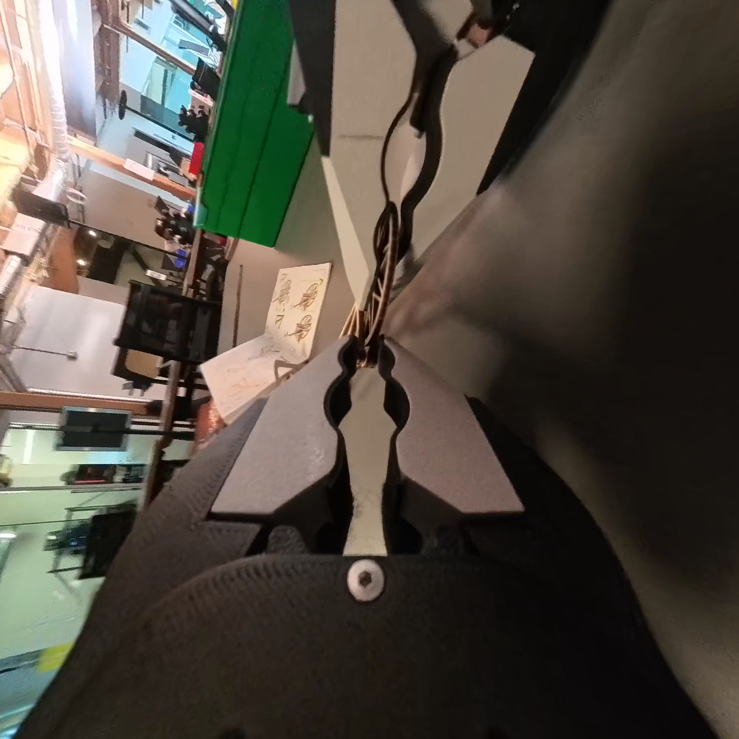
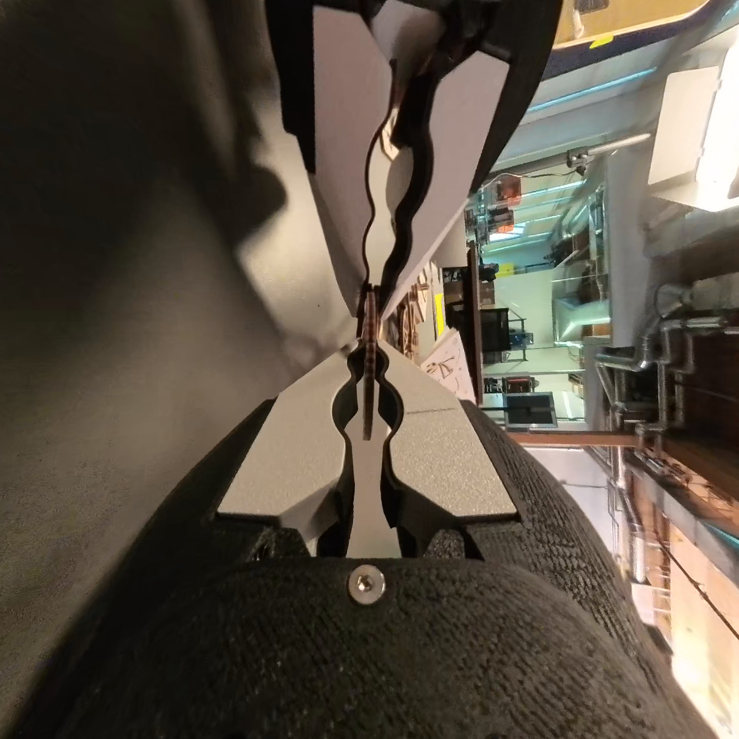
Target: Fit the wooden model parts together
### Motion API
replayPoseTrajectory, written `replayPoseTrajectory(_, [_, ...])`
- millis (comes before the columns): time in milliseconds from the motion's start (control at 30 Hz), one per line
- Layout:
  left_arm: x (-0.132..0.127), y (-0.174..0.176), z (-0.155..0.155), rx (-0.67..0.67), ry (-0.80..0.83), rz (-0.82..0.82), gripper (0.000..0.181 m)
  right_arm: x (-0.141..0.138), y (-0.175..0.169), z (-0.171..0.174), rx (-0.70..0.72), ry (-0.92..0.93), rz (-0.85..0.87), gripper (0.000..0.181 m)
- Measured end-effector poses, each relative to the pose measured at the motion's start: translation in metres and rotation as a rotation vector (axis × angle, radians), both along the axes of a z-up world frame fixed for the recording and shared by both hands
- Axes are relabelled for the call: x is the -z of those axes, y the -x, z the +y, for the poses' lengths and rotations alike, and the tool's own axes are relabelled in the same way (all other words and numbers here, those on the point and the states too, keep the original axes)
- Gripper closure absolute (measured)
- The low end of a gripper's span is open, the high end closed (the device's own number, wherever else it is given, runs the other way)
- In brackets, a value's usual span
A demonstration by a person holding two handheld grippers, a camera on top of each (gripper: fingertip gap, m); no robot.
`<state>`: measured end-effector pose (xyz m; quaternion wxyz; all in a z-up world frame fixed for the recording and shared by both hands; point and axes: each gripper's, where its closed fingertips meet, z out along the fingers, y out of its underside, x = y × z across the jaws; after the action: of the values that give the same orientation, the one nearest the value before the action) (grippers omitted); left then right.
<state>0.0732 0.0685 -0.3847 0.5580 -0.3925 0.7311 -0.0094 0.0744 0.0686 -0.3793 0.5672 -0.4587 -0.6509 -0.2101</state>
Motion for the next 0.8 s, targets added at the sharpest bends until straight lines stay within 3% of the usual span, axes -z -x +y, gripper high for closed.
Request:
replayPoseTrajectory(300, [0.007, 0.001, 0.008, -0.076, 0.156, -0.007, 0.173, -0.001, -0.007, -0.002, 0.038, 0.047, 0.053, 0.147])
replayPoseTrajectory(367, [0.006, 0.003, 0.011, -0.086, 0.173, -0.012, 0.173, -0.005, -0.007, -0.011, 0.013, 0.034, 0.066, 0.153])
replayPoseTrajectory(433, [0.006, 0.003, 0.010, -0.084, 0.187, -0.013, 0.173, -0.007, -0.007, -0.017, -0.002, -0.009, 0.047, 0.180])
replayPoseTrajectory(567, [0.008, 0.003, 0.006, -0.052, 0.156, 0.004, 0.173, -0.004, -0.010, -0.019, -0.039, 0.010, 0.045, 0.181])
replayPoseTrajectory(800, [-0.003, 0.006, -0.002, 0.026, 0.267, -0.062, 0.173, -0.010, -0.014, -0.021, -0.143, 0.036, 0.097, 0.181])
